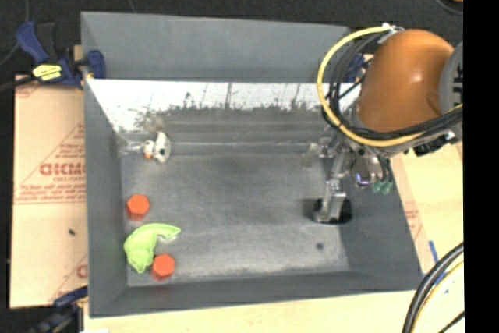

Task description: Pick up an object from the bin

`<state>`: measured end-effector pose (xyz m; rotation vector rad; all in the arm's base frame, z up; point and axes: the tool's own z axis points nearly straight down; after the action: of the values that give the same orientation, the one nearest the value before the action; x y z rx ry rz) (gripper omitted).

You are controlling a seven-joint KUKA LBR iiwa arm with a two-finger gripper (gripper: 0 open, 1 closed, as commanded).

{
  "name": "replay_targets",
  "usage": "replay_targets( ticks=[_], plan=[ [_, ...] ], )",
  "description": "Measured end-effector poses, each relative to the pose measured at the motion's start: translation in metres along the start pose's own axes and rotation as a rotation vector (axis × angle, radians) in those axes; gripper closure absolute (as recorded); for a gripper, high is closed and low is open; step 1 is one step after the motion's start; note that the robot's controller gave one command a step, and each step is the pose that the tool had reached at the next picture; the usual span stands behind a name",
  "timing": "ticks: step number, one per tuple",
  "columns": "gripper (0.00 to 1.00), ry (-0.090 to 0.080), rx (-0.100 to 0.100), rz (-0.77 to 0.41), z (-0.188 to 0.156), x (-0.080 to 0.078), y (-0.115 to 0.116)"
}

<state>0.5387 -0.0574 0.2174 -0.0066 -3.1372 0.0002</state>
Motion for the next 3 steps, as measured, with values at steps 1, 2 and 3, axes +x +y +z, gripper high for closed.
replay_targets(
  ticks=[1,2,3],
  plan=[
    [0.00,-0.009,0.001,-0.003,-0.005,-0.001,0.000],
    [0.00,-0.005,0.000,0.081,0.040,0.011,-0.027],
    [0.00,-0.011,0.002,-0.030,0.083,0.027,-0.052]
  ],
)
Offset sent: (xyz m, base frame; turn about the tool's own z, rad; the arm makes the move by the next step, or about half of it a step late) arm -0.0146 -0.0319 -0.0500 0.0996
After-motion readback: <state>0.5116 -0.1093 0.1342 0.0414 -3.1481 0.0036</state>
